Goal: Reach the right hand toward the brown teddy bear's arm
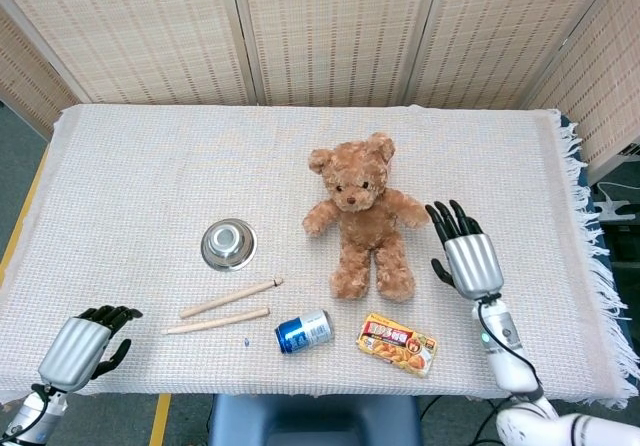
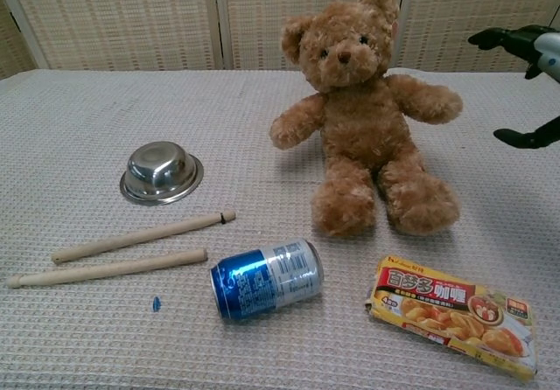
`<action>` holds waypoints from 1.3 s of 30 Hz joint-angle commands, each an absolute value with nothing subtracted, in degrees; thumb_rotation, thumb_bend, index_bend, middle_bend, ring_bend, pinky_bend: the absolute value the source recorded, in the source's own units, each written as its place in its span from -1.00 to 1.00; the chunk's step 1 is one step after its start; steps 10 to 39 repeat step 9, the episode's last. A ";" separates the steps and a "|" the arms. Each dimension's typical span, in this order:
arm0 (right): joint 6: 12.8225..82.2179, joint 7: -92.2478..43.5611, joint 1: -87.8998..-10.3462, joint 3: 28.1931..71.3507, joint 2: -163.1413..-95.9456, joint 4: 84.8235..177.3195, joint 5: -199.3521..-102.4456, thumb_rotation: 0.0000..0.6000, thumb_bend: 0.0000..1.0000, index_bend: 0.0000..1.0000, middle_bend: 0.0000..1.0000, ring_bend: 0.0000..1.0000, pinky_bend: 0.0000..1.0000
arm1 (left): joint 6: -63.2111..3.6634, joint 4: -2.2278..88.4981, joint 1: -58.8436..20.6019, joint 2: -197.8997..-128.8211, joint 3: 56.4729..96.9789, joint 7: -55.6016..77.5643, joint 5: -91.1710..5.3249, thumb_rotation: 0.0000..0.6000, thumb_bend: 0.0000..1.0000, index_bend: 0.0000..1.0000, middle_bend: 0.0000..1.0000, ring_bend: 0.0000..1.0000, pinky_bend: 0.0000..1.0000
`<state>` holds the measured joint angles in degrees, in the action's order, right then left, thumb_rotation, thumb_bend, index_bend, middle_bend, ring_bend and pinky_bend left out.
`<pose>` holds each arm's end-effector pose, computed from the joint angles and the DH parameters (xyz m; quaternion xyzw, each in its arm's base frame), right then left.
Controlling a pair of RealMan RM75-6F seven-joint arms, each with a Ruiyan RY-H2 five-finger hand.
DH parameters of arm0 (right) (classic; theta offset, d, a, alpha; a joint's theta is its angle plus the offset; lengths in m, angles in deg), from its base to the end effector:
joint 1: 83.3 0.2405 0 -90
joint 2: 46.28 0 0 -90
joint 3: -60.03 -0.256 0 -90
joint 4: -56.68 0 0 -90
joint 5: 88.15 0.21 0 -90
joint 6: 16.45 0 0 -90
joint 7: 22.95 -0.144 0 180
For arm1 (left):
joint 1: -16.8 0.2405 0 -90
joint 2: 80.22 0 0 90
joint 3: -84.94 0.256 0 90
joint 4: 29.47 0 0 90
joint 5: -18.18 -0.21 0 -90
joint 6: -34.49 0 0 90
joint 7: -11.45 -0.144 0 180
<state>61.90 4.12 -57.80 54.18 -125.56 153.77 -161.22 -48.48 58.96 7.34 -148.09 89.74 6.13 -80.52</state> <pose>-0.2067 -0.2747 0.0669 0.6634 -0.3227 0.3887 0.5520 -0.2887 0.1715 0.1096 -0.7206 -0.3236 -0.3694 0.4894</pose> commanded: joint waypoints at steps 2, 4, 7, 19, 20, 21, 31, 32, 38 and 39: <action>68.87 4.93 -72.57 63.18 -112.98 158.04 -163.10 1.00 -0.63 -1.00 -0.89 -1.00 -0.48 | -48.57 59.05 7.39 -148.04 89.76 6.03 -80.57 1.00 -0.12 -0.36 -0.25 -0.27 -0.01; 70.70 1.40 -74.42 63.72 -114.35 154.42 -165.05 1.00 -0.63 -1.00 -0.89 -1.00 -0.48 | -48.80 59.07 7.44 -148.03 89.78 5.98 -80.76 1.00 -0.12 -0.36 -0.25 -0.27 -0.01; 73.18 0.02 -75.87 63.95 -115.92 151.14 -168.25 1.00 -0.63 -1.00 -0.89 -1.00 -0.48 | -48.84 59.02 7.45 -148.09 89.63 6.02 -80.55 1.00 -0.12 -0.36 -0.24 -0.27 -0.01; 75.32 -0.27 -76.72 63.97 -116.95 149.08 -170.92 1.00 -0.63 -1.00 -0.89 -1.00 -0.48 | -48.71 58.96 7.45 -148.12 89.53 5.88 -80.28 1.00 -0.12 -0.36 -0.24 -0.27 -0.01; 75.32 -0.27 -76.72 63.97 -116.95 149.08 -170.92 1.00 -0.63 -1.00 -0.89 -1.00 -0.48 | -48.71 58.96 7.45 -148.12 89.53 5.88 -80.28 1.00 -0.12 -0.36 -0.24 -0.27 -0.01; 75.32 -0.27 -76.72 63.97 -116.95 149.08 -170.92 1.00 -0.63 -1.00 -0.89 -1.00 -0.48 | -48.71 58.96 7.45 -148.12 89.53 5.88 -80.28 1.00 -0.12 -0.36 -0.24 -0.27 -0.01; 75.32 -0.27 -76.72 63.97 -116.95 149.08 -170.92 1.00 -0.63 -1.00 -0.89 -1.00 -0.48 | -48.71 58.96 7.45 -148.12 89.53 5.88 -80.28 1.00 -0.12 -0.36 -0.24 -0.27 -0.01; 75.32 -0.27 -76.72 63.97 -116.95 149.08 -170.92 1.00 -0.63 -1.00 -0.89 -1.00 -0.48 | -48.71 58.96 7.45 -148.12 89.53 5.88 -80.28 1.00 -0.12 -0.36 -0.24 -0.27 -0.01; 75.32 -0.27 -76.72 63.97 -116.95 149.08 -170.92 1.00 -0.63 -1.00 -0.89 -1.00 -0.48 | -48.71 58.96 7.45 -148.12 89.53 5.88 -80.28 1.00 -0.12 -0.36 -0.24 -0.27 -0.01; 75.32 -0.27 -76.72 63.97 -116.95 149.08 -170.92 1.00 -0.63 -1.00 -0.89 -1.00 -0.48 | -48.71 58.96 7.45 -148.12 89.53 5.88 -80.28 1.00 -0.12 -0.36 -0.24 -0.27 -0.01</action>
